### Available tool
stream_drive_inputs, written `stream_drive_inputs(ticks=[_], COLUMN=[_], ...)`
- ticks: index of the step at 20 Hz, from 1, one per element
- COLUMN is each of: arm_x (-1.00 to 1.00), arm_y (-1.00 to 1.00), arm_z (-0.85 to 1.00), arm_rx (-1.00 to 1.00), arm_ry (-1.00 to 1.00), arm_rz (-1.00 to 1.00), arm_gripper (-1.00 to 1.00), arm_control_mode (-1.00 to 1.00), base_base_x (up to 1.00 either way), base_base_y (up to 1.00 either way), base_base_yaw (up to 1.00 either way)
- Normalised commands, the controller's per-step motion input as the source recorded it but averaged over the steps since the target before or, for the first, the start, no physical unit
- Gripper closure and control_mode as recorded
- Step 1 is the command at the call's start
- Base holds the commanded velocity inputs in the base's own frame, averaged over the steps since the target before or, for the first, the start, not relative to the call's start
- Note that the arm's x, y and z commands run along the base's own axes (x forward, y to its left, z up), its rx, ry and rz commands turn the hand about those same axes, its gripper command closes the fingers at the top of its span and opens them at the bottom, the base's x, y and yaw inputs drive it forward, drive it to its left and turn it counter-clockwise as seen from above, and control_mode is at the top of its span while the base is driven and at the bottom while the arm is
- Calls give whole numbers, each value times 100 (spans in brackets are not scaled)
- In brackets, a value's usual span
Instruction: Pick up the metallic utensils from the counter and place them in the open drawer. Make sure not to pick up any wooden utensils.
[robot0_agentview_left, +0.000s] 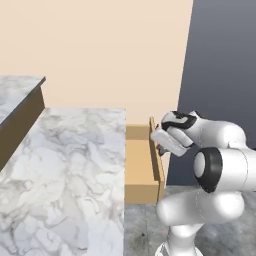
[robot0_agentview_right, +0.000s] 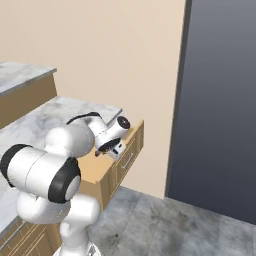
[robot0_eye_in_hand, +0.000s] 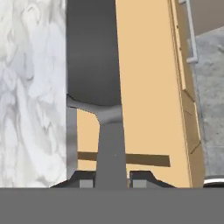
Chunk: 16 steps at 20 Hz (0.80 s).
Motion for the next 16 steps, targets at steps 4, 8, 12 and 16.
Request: stream_drive_inputs(ticks=[4, 8, 12, 16], arm_x=[24, 22, 51, 54], arm_y=[3, 1, 13, 17], arm_z=[-54, -50, -48, -38], arm_rx=[0, 0, 0, 2], arm_ry=[-7, -13, 0, 0], arm_rz=[9, 9, 2, 1], arm_gripper=[100, 100, 100, 100], arm_control_mode=[-100, -100, -100, -100], base_base_x=[0, 0, 0, 0], base_base_y=[0, 0, 0, 0], base_base_yaw=[0, 0, 0, 0])
